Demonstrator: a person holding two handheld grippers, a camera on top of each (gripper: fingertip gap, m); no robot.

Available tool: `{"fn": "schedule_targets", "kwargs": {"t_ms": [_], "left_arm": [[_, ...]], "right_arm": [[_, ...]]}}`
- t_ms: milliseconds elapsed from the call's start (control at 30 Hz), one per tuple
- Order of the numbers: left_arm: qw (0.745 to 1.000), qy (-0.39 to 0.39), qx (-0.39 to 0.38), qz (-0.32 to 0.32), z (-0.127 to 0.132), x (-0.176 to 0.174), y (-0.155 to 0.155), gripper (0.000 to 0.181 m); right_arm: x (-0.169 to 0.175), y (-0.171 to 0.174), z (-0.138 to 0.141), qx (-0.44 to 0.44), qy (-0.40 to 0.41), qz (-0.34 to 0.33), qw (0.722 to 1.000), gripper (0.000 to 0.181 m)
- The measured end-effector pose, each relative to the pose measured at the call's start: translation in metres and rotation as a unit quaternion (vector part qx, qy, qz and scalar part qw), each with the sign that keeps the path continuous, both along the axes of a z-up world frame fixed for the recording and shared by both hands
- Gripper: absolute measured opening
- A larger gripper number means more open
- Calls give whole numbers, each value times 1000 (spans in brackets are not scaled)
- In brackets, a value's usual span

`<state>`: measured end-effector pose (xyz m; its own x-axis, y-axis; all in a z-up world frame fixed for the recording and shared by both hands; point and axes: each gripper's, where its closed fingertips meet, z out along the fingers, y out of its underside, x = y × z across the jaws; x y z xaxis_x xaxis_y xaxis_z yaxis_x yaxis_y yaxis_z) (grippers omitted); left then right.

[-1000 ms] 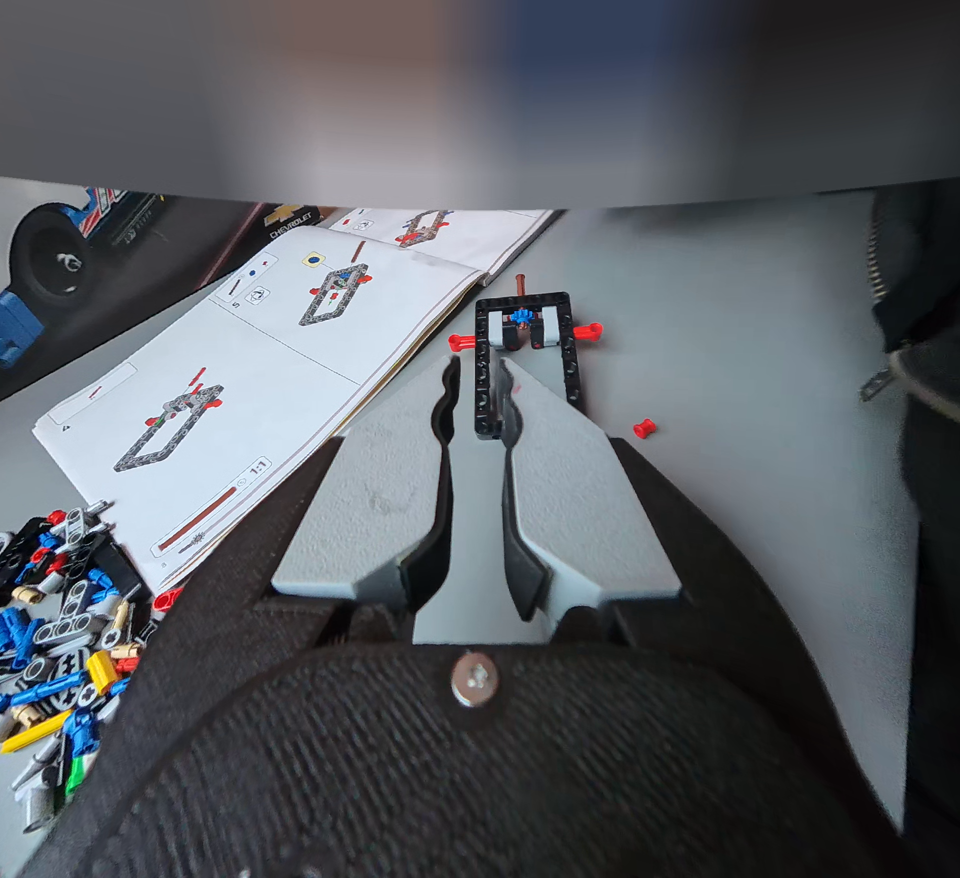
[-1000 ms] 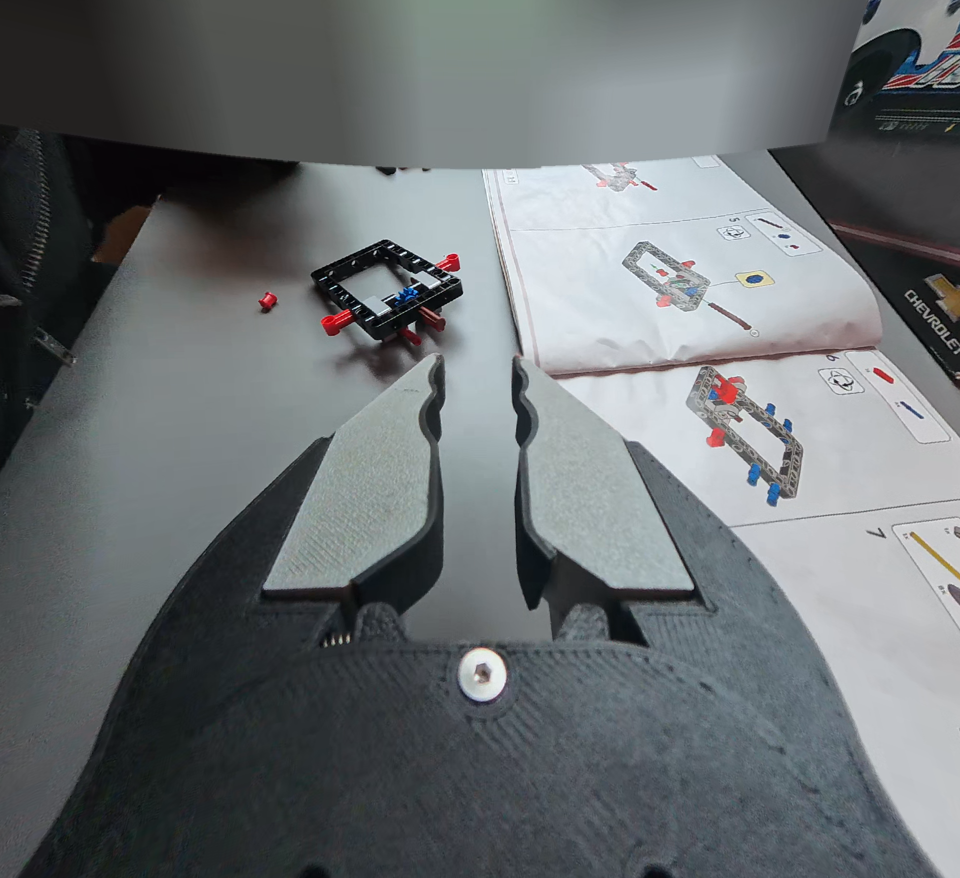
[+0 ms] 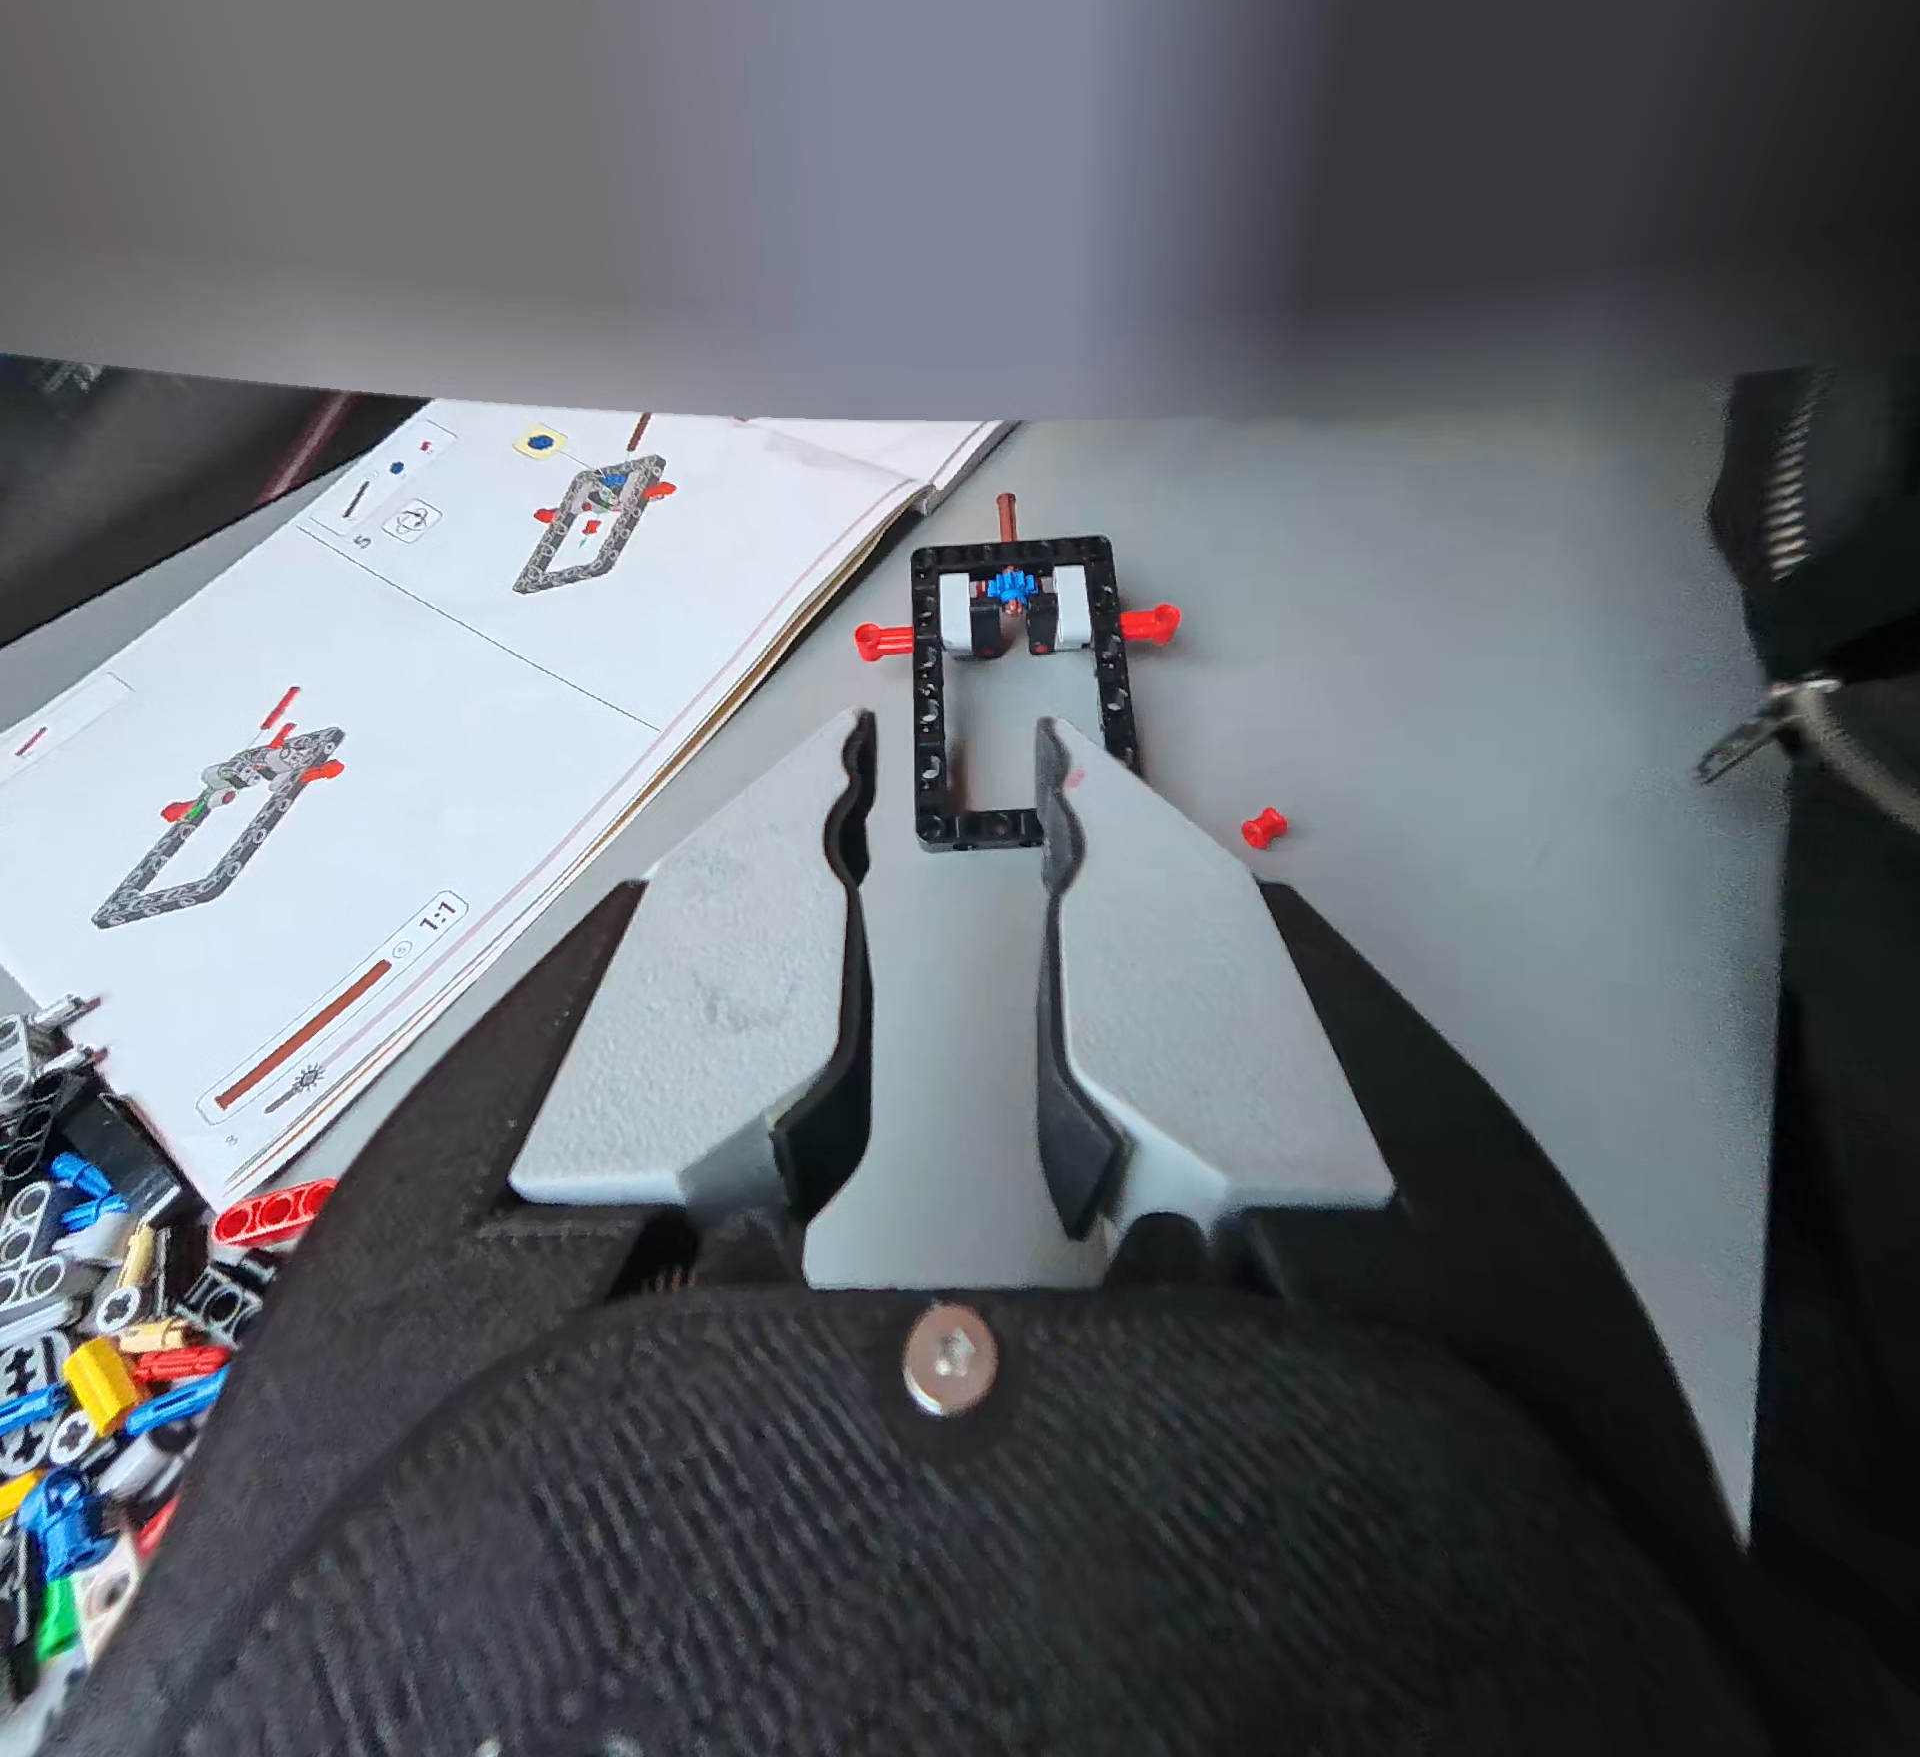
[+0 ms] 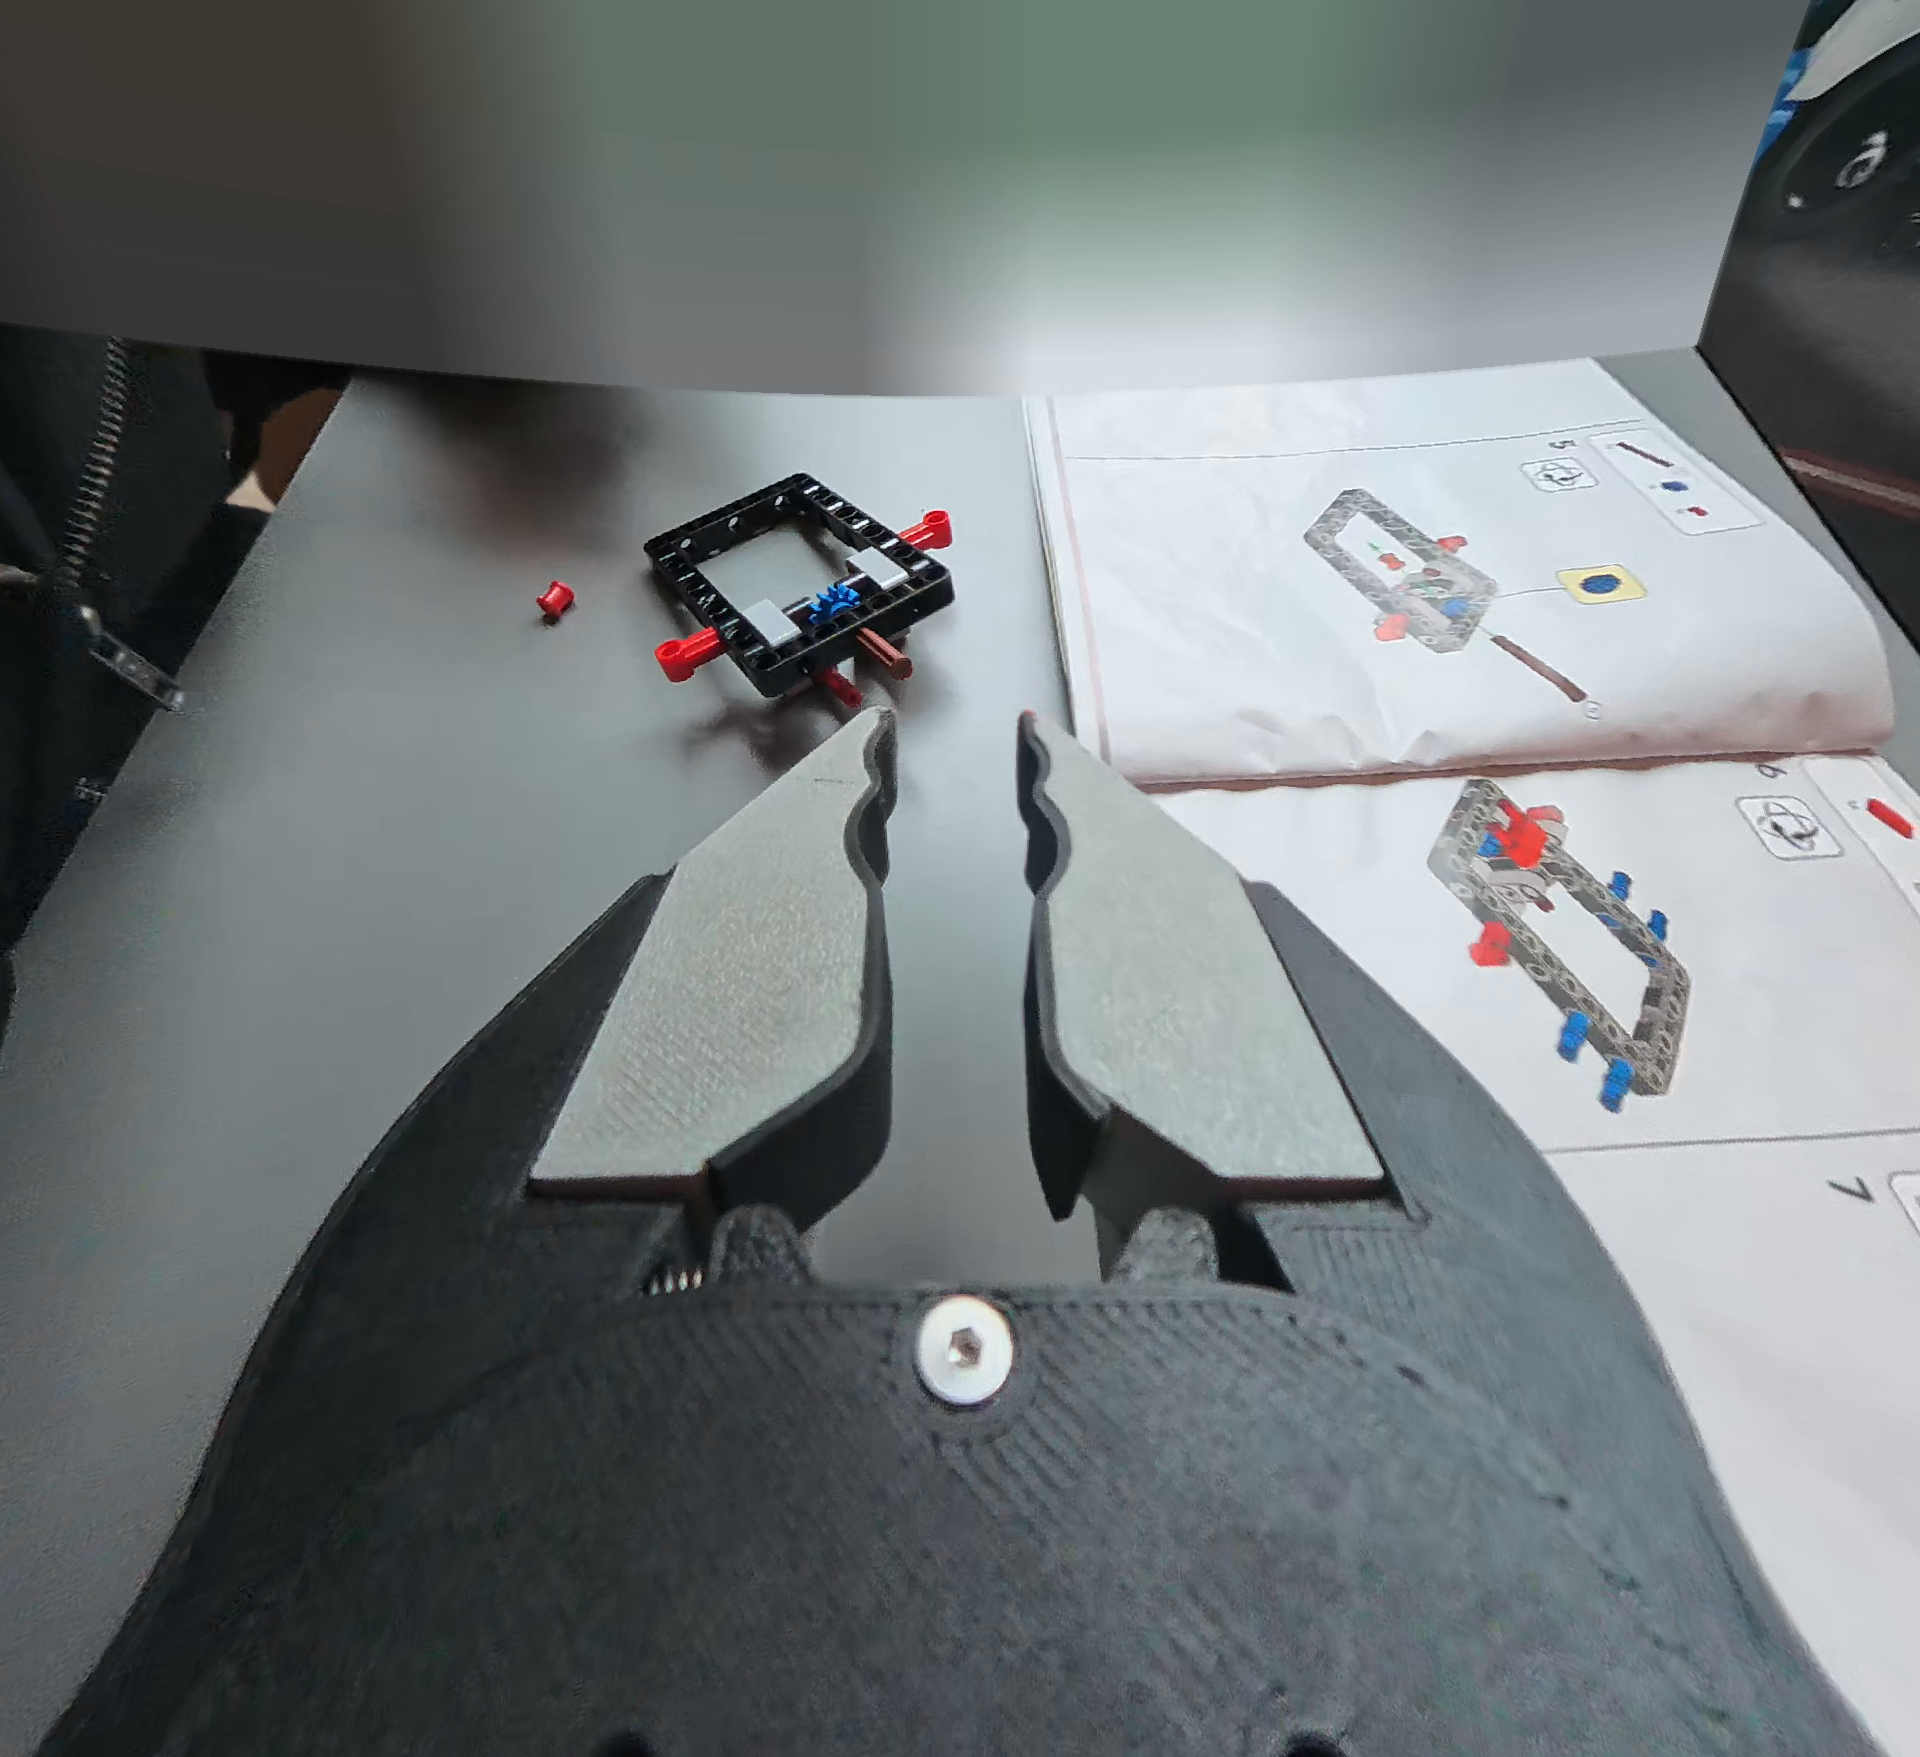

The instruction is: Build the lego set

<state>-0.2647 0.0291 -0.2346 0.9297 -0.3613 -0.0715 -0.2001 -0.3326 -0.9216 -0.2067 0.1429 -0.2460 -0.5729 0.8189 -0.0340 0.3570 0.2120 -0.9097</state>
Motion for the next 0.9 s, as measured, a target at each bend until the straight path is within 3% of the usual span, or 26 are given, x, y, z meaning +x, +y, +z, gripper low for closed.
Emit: {"fn": "schedule_targets", "kwargs": {"t_ms": [200,333,900], "left_arm": [[999,40,-28,4,-12,5,6,61],[997,45,-68,15,-24,2,11,81],[995,54,-77,15,-28,1,13,63]], "right_arm": [[-5,-14,-2,-6,-11,30,999,20],[-2,-10,5,-1,19,5,1000,17],[14,-11,14,-41,29,21,999,16]]}}
